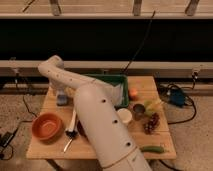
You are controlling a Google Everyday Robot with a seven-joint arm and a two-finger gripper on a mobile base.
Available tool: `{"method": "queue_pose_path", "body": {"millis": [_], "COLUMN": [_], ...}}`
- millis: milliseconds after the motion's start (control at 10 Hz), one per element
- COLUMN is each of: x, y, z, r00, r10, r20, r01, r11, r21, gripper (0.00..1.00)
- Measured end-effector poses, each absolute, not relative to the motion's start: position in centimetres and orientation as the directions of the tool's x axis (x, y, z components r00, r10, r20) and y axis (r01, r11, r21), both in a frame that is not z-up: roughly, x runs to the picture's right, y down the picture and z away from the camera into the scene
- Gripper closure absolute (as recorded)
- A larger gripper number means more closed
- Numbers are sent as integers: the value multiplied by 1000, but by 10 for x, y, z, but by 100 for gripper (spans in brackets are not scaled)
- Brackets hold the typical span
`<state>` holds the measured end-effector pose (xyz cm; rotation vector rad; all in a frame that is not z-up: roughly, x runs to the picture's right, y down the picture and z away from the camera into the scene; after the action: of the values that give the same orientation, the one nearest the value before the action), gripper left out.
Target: Place sponge in red bowl
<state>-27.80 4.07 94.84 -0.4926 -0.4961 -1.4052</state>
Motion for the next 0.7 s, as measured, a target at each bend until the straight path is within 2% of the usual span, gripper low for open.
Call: {"method": "queue_pose_path", "body": {"millis": [700], "x": [-291], "y": [45], "z": [948], "r00": [97], "r10": [-784], "r20": [612], "r01": [994], "r11": [111], "r21": [-15], "gripper": [35]}}
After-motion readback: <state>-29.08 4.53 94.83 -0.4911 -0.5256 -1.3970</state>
